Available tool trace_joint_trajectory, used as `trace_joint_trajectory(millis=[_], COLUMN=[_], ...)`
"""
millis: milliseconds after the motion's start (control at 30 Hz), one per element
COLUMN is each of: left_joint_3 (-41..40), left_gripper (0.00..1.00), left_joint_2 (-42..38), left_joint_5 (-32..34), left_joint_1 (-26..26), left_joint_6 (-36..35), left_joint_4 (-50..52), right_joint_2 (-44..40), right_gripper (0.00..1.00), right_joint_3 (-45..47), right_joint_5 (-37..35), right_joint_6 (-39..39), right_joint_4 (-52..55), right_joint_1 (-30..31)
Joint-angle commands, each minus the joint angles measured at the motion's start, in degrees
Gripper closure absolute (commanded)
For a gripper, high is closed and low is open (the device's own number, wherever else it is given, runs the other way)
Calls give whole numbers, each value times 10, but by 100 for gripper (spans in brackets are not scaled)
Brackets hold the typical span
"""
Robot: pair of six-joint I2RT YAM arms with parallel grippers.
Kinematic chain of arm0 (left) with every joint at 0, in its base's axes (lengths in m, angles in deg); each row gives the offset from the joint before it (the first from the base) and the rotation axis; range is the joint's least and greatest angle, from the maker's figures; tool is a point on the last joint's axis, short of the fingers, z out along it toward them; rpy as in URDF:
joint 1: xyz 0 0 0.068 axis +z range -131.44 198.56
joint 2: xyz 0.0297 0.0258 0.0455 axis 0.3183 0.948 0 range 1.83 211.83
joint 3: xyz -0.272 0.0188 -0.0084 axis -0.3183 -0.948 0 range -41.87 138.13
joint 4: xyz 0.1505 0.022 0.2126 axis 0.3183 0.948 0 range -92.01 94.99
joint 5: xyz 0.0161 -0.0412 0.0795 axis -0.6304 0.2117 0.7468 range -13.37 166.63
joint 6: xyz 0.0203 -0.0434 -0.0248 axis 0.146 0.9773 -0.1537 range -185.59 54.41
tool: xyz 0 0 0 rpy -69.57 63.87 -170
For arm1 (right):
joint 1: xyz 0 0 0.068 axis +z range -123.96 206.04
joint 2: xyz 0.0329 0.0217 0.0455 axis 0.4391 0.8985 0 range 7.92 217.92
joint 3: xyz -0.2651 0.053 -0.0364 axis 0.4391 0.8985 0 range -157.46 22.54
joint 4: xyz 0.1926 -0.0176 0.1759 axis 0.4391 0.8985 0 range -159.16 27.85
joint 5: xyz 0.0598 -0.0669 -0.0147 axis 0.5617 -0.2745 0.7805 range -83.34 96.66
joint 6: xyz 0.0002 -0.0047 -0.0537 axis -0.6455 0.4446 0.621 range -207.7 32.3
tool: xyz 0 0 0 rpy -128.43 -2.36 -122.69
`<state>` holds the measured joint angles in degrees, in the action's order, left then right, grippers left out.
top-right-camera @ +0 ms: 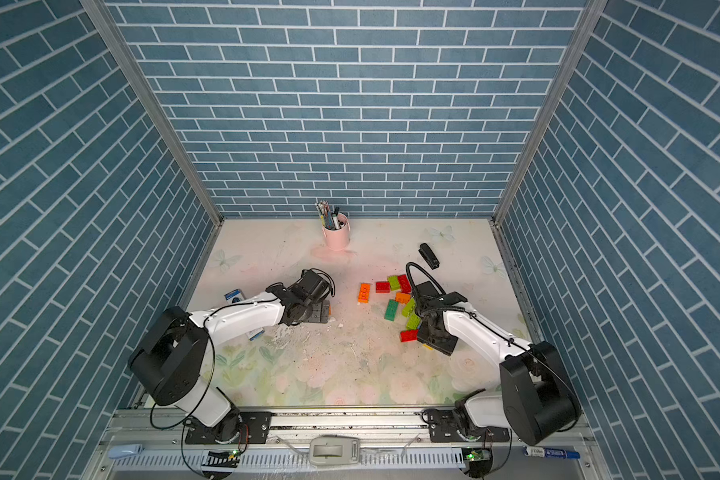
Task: Assemble a rectangle with lego
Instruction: Pick up the lego brick from the center of the board.
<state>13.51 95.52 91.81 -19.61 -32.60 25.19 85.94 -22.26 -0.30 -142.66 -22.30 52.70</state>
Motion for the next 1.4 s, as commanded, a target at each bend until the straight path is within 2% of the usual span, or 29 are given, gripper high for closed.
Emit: trace_joint_trajectory(millis=[0, 267, 333, 500, 667, 833, 1000, 1167, 1367], left_joint_3=[12, 20, 22, 30, 40, 46, 50, 49, 50], left_gripper=[1, 1, 1, 1, 2, 3, 1, 1, 1], left_joint_2=[12, 39, 45, 58, 76, 82, 68, 66, 81], left_joint_5=[-3, -7, -8, -10, -21, -22, -35, -32, -36], left_joint_1=[-1, -1, -1, -1, -1, -1, -1, -1, -1], left_joint_6=[9, 8, 9, -2, -6, -8, -19, -23, -12], left_joint_4=[7, 0, -1, -6, -15, -19, -25, -24, -36], right_joint_2=[11, 38, 43, 34, -1, -5, -1, 11, 24], right_gripper=[44, 45, 49, 68, 74, 73, 61, 53, 57], right_joint_3=[4, 12, 20, 20, 4, 25, 20, 19, 43], right_joint_5=[10, 10, 2, -6, -35, -15, -20, -25, -11], right_joint_6=[22, 27, 32, 52, 85, 82, 85, 82, 77], right_joint_4=[-30, -57, -66, -57, 0, -4, -2, 3, -38], right_joint_1=[-10, -13, -14, -16, -17, -18, -18, -18, -18])
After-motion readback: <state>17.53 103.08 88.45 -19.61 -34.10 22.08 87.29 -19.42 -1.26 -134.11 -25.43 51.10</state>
